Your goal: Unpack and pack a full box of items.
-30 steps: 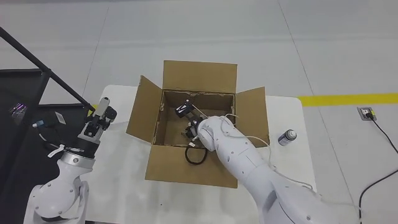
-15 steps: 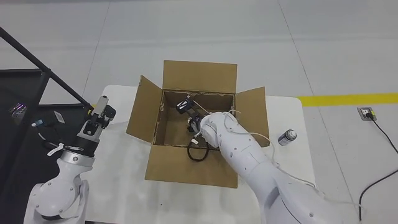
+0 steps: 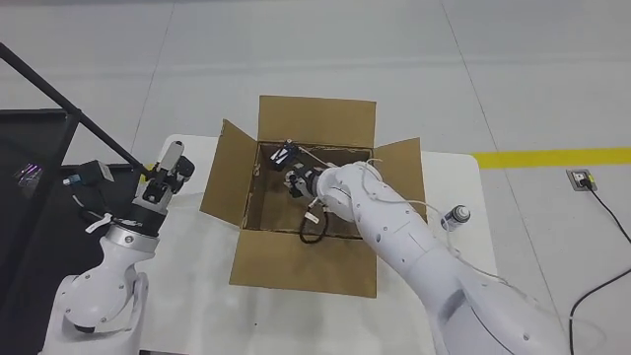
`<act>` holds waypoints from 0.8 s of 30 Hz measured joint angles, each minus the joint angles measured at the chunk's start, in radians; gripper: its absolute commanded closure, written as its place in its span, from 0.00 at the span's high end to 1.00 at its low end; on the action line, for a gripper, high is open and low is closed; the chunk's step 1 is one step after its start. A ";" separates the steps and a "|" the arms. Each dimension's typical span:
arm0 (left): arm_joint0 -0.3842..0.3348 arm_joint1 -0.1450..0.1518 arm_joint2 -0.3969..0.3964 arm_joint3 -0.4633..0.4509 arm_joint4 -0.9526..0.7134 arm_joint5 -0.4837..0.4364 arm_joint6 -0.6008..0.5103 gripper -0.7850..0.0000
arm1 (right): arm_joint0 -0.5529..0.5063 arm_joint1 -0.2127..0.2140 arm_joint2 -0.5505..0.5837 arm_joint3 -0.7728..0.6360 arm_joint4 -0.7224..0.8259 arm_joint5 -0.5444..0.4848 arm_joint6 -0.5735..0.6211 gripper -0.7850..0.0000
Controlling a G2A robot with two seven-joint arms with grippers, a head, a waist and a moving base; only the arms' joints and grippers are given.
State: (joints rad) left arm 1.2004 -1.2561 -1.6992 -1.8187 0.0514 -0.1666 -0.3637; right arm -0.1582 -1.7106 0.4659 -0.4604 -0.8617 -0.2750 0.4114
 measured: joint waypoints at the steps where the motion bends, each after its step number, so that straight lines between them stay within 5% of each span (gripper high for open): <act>1: -0.006 0.001 0.005 0.002 0.001 -0.001 -0.003 1.00 | -0.020 0.021 0.013 -0.072 -0.017 0.032 0.022 0.00; 8: -0.028 0.004 0.024 0.009 0.000 -0.004 -0.014 1.00 | -0.297 0.215 0.209 -0.773 -0.272 0.276 0.329 0.00; 12: -0.030 0.007 0.025 0.011 -0.003 -0.008 -0.016 1.00 | -0.540 0.309 0.384 -1.205 -0.460 0.278 0.512 0.00; 16: -0.030 0.010 0.015 0.013 -0.015 -0.011 -0.015 1.00 | -0.717 0.348 0.522 -1.471 -0.576 0.288 0.543 0.00; 24: -0.043 0.014 0.022 0.033 -0.031 -0.016 -0.034 1.00 | -0.991 0.382 0.768 -1.751 -0.661 0.368 0.538 0.00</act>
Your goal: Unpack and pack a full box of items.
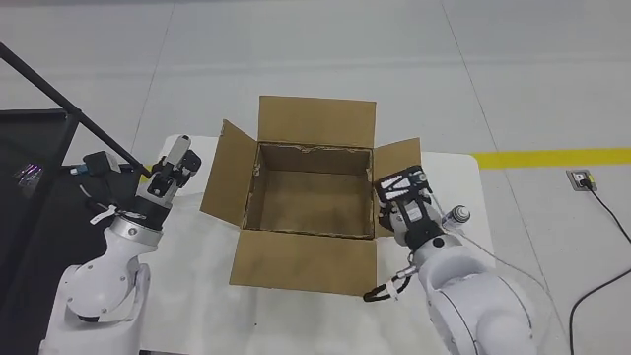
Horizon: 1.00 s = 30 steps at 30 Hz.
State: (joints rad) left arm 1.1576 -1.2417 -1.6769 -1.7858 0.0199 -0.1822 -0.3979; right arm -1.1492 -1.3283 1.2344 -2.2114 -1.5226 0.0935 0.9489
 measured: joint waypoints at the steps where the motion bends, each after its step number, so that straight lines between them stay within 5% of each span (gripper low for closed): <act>1: 0.000 0.000 0.000 0.000 0.000 0.000 0.000 1.00 | -0.043 0.003 0.042 -0.029 0.005 0.011 0.000 0.00; 6: 0.000 0.000 0.000 0.000 0.000 0.000 0.000 1.00 | -0.214 0.011 0.205 -0.088 0.082 0.051 -0.054 0.00; 13: 0.000 0.000 0.000 0.000 0.000 0.000 0.000 1.00 | -0.367 0.017 0.370 0.005 0.297 -0.028 -0.180 0.00; 30: 0.000 0.000 0.000 0.000 0.000 0.000 0.000 1.00 | -0.237 0.027 0.353 0.443 0.385 -0.129 -0.202 0.00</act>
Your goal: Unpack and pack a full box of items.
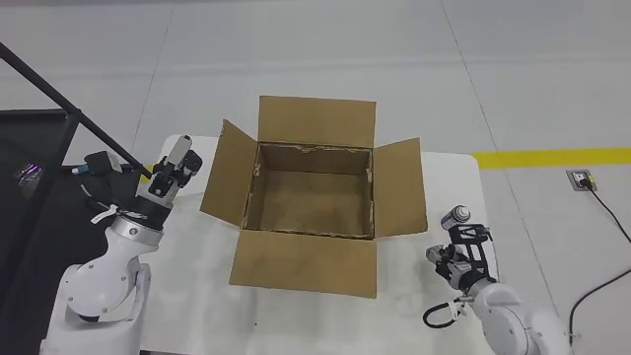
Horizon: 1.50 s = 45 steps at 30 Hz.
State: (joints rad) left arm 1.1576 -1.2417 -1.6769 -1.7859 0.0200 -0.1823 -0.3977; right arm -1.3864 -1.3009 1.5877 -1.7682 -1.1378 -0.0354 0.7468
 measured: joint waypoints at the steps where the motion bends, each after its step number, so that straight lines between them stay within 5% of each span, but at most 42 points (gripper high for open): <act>1: 0.000 0.000 0.000 0.000 0.000 0.000 0.000 1.00 | 0.010 0.001 -0.004 0.015 -0.008 0.010 0.011 0.00; 12: 0.000 0.000 0.000 0.000 0.000 0.000 0.000 1.00 | 0.044 0.003 -0.008 0.079 -0.038 0.108 0.023 0.00; 15: 0.000 0.000 0.000 0.000 0.000 0.000 0.000 1.00 | 0.054 0.004 -0.016 0.086 -0.046 0.113 0.036 0.29; 22: 0.000 0.000 0.000 0.000 0.000 0.000 0.000 1.00 | 0.080 0.006 -0.029 0.104 -0.051 0.116 0.059 0.50; 27: 0.000 0.000 0.000 0.000 0.000 0.000 0.000 1.00 | 0.081 0.008 -0.028 0.093 -0.047 0.113 0.053 0.83; 29: 0.000 0.000 0.000 0.000 0.000 0.000 0.000 1.00 | 0.074 0.010 -0.023 0.060 -0.052 0.115 0.043 0.87; 30: 0.000 0.000 0.000 0.000 0.000 0.000 0.000 1.00 | 0.067 0.010 -0.018 0.034 -0.053 0.116 0.033 1.00; 38: 0.000 0.000 0.000 0.000 0.000 0.000 0.000 1.00 | -0.003 0.029 0.142 -0.287 0.058 0.001 0.028 1.00; 45: 0.000 0.000 0.000 0.000 0.000 0.000 0.000 1.00 | 0.183 0.047 0.200 -0.162 0.335 -0.179 0.114 1.00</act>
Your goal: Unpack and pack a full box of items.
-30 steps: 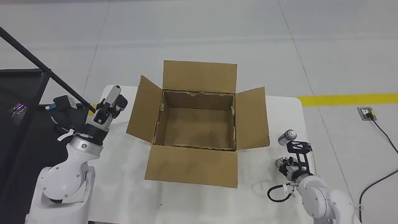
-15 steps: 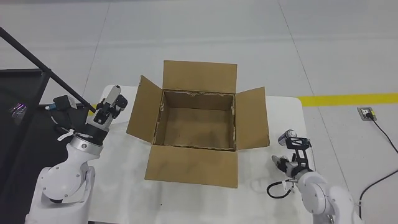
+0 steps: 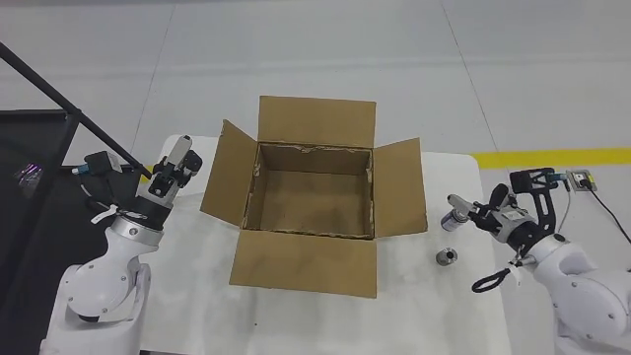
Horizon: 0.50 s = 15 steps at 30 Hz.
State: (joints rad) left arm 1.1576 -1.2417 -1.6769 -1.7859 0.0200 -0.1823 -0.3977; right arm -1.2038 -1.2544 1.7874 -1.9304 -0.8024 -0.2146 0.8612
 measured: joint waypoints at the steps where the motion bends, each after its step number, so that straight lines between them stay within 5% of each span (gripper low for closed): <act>1: 0.000 0.000 0.000 0.000 0.000 0.000 0.000 1.00 | 0.003 0.000 -0.001 0.003 0.002 0.002 0.002 1.00; 9: 0.000 0.000 0.000 0.000 0.000 0.000 0.000 1.00 | -0.005 0.000 -0.016 -0.003 0.004 -0.007 -0.004 1.00; 15: 0.007 0.001 0.021 -0.018 0.029 0.003 0.020 1.00 | 0.148 0.002 -0.152 0.145 0.098 -0.005 0.096 1.00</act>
State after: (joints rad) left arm 1.1646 -1.2409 -1.6558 -1.8043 0.0493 -0.1789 -0.3773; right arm -1.0557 -1.2524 1.6352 -1.7856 -0.7048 -0.2193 0.9568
